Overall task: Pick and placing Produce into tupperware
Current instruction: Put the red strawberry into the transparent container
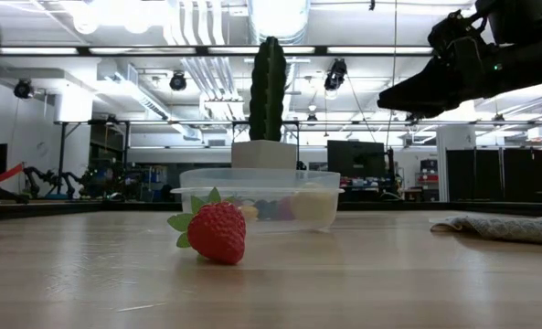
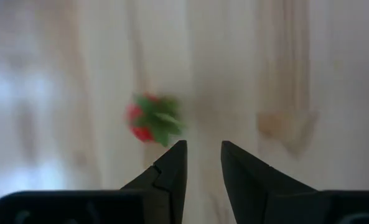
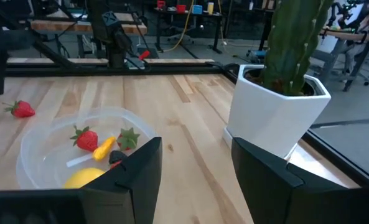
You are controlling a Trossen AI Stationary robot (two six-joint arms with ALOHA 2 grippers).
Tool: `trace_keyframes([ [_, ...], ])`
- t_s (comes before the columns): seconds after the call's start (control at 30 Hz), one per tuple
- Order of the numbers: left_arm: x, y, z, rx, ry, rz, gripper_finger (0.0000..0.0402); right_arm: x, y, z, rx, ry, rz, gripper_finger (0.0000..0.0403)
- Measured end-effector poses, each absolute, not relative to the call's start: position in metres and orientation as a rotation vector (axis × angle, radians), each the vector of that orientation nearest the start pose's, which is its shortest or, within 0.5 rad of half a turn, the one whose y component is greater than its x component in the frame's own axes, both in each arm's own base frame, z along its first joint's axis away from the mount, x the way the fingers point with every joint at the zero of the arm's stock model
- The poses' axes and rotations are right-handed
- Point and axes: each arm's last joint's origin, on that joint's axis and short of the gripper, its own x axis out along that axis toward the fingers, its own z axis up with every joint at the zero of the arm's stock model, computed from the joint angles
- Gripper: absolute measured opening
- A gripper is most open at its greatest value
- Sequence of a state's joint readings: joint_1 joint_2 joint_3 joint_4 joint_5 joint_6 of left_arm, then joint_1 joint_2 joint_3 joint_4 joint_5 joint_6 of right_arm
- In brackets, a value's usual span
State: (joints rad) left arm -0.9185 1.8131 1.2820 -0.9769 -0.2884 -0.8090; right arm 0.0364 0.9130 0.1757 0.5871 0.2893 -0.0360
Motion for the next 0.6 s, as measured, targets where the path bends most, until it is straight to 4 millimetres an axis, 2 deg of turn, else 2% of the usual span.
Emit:
trace_keyframes([
  [0.13,0.208,-0.262,0.18,0.18,1.372,0.026,0.0083,0.175,-0.002,0.178,-0.061,0.154,-0.25,0.0187],
  [0.37,0.207,-0.262,0.167,0.146,1.39,0.157,0.0083,0.175,-0.002,0.178,-0.062,0.155,-0.25,0.0187],
  [0.6,0.205,-0.261,0.17,0.152,1.39,0.161,0.0083,0.175,-0.002,0.177,-0.06,0.16,-0.249,0.0187],
])
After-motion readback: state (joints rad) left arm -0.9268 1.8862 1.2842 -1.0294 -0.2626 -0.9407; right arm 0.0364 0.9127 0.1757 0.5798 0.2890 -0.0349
